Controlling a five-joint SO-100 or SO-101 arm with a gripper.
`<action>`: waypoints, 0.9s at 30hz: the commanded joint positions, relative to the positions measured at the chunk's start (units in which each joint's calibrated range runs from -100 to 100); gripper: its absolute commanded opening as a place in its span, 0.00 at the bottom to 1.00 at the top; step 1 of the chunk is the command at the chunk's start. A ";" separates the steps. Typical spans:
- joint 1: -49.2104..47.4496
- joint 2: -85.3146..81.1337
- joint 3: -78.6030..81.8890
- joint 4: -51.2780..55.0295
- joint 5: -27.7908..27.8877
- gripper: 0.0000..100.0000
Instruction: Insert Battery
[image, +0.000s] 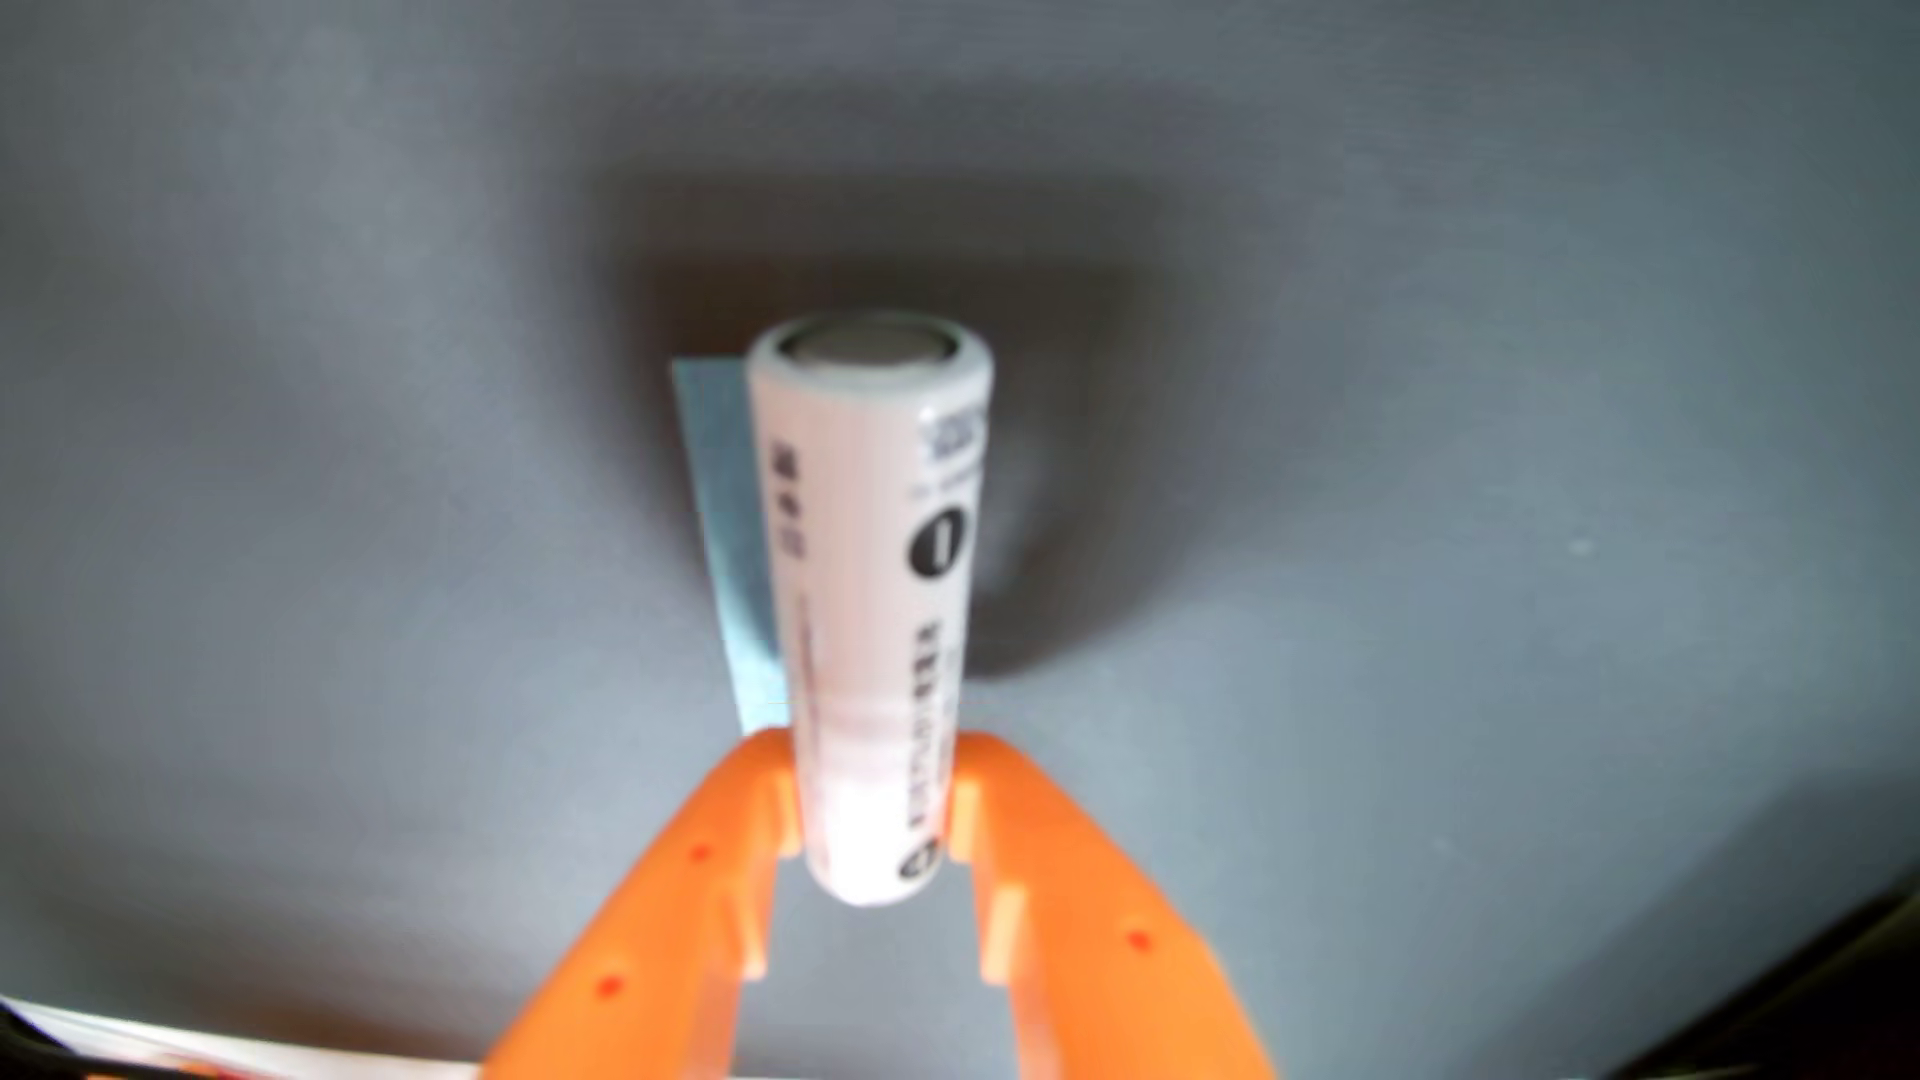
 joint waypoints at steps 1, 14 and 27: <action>-0.12 -0.79 -4.88 3.26 -2.85 0.02; -13.22 -11.97 -3.17 4.36 -8.20 0.02; -21.25 -23.47 9.34 4.53 -14.59 0.02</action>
